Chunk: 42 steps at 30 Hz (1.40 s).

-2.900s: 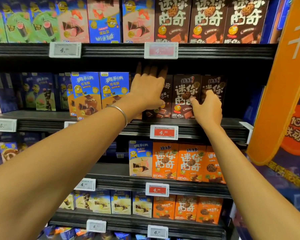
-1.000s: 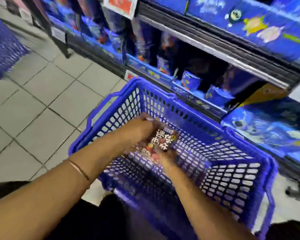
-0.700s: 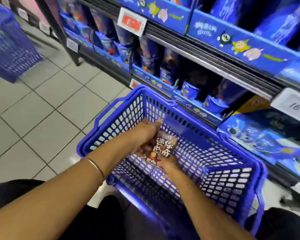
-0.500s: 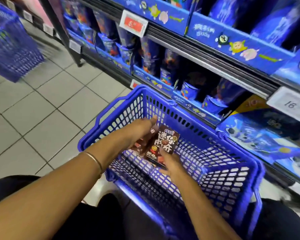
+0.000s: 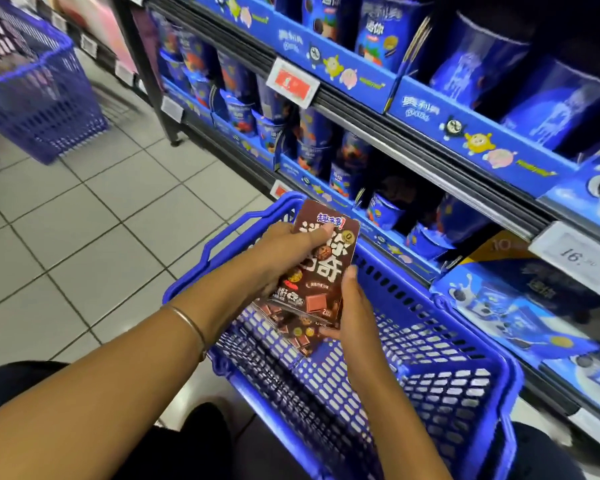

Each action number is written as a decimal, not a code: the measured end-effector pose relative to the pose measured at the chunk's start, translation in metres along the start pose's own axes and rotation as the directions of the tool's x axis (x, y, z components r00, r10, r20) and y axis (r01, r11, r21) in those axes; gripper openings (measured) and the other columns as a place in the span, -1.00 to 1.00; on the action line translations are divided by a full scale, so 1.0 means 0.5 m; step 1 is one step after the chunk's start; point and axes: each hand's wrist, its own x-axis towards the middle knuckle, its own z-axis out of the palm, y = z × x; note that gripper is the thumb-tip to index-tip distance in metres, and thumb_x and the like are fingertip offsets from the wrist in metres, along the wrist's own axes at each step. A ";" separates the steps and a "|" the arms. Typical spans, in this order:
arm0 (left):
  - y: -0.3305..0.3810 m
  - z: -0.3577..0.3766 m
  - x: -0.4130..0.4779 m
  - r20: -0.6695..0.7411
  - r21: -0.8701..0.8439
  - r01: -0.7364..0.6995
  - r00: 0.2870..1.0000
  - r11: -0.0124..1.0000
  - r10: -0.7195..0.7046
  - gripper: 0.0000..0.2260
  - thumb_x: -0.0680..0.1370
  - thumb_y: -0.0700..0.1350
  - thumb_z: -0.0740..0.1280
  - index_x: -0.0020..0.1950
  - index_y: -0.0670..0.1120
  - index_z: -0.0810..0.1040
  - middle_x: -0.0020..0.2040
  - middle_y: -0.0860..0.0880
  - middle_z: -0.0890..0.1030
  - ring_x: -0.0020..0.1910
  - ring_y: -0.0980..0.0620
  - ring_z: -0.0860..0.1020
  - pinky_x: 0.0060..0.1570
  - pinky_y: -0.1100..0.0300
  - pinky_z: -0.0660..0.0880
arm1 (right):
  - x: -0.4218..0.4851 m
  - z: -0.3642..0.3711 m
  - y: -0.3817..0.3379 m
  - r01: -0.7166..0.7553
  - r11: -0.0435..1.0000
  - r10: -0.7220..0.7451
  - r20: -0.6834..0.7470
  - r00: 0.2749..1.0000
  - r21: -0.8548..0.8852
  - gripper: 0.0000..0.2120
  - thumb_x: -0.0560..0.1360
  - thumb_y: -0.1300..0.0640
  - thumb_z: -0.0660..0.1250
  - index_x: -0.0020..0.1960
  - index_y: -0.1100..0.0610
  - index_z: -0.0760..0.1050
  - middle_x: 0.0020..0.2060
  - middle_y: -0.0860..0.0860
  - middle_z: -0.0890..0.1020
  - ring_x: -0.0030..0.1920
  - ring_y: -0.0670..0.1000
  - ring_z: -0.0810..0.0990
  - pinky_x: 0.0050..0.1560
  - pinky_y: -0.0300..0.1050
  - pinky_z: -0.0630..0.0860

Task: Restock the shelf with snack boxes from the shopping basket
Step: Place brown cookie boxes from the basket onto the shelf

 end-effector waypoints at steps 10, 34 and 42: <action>0.021 -0.018 -0.027 -0.071 -0.030 0.016 0.997 0.999 -0.018 -0.61 0.58 0.12 0.49 0.23 -0.16 0.62 -0.10 -0.12 0.79 -0.24 -0.05 0.77 -0.32 0.12 0.68 | 0.193 -0.027 0.230 -0.331 0.898 0.262 -0.252 0.931 -0.289 -0.66 0.62 -0.04 0.30 0.14 0.26 0.57 -0.10 0.17 0.59 -0.15 0.10 0.50 -0.05 0.10 0.54; 0.019 0.004 -0.025 -0.080 0.017 -0.005 0.997 1.000 0.007 -0.58 0.57 0.16 0.49 0.23 -0.15 0.65 -0.08 -0.13 0.79 -0.22 -0.06 0.77 -0.31 0.11 0.67 | 0.170 -0.059 0.301 -0.536 0.836 0.548 -0.133 0.826 0.115 -0.49 0.52 0.08 0.48 0.38 0.26 0.45 0.35 0.25 0.52 0.34 0.23 0.52 0.27 0.13 0.45; 0.013 0.009 -0.019 -0.117 0.056 -0.036 0.992 0.998 0.042 -0.55 0.56 0.15 0.51 0.27 -0.15 0.61 -0.12 -0.10 0.79 -0.26 -0.04 0.77 -0.36 0.13 0.66 | 0.066 -0.069 0.209 -0.456 0.779 0.516 -0.026 0.856 0.432 -0.59 0.52 -0.01 0.46 0.27 0.17 0.53 0.22 0.14 0.62 0.28 0.15 0.56 0.22 0.03 0.47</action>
